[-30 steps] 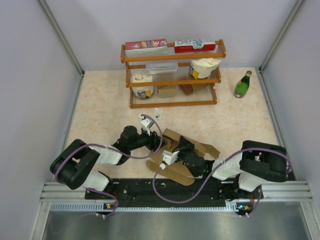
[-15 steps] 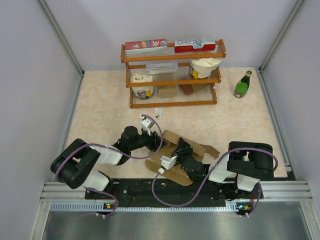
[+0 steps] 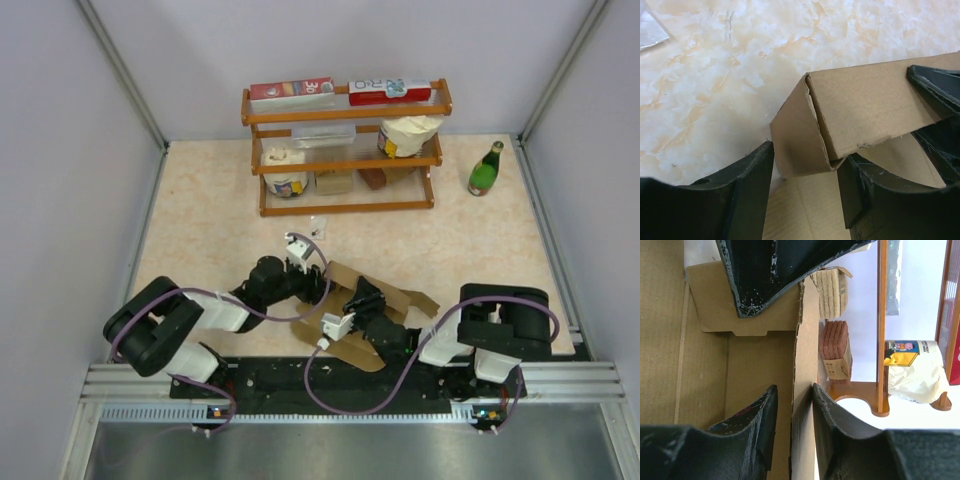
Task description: Fold the paper box
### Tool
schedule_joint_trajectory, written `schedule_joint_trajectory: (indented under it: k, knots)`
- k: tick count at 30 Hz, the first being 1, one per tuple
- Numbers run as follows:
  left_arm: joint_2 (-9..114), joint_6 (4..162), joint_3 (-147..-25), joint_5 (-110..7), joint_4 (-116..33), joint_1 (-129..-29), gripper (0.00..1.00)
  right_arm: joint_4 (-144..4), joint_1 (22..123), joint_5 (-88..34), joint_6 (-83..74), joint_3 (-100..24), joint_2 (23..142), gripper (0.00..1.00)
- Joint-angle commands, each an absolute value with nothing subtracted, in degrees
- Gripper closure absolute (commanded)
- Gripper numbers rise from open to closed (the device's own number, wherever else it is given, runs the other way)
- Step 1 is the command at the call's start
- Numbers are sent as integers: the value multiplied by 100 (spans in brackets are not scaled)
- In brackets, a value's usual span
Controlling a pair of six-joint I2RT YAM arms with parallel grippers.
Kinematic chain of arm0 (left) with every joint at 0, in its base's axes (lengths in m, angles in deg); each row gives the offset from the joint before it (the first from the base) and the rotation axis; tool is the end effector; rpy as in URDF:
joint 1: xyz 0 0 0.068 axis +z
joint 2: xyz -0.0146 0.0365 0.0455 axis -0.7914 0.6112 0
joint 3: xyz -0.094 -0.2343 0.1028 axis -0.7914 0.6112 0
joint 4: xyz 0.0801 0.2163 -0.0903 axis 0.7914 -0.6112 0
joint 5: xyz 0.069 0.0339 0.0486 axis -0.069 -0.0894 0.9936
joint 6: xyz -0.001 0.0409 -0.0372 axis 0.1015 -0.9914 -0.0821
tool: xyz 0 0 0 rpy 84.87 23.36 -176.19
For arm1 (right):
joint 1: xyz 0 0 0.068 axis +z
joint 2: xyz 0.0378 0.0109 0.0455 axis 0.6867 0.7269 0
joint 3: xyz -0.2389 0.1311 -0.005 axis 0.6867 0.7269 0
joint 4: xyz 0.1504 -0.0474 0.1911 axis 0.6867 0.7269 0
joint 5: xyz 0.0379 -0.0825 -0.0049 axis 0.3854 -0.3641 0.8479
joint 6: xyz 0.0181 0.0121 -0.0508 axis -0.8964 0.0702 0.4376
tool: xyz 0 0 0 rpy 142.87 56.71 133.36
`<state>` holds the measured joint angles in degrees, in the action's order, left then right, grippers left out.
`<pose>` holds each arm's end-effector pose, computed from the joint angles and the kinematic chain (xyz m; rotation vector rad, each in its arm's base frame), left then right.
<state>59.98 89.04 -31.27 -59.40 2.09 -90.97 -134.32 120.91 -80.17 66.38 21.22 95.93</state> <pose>0.1814 -0.1584 0.1523 0.5553 1.9441 -0.9168 0.0791 0.2328 0.1372 -1.4226 1.0771 -0.5603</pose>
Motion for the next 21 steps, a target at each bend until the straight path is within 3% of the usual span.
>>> schedule_joint_trajectory:
  k: [1,21]
  knots:
    - [5977,8789,-3295,-5170,302,-9283,43,-12929,12194,-7788,6142,2103,9399,67]
    - [6767,8622,-3207,-2798,1497,-10329,46,-12401,12186,-7621,5544,2033,9240,66]
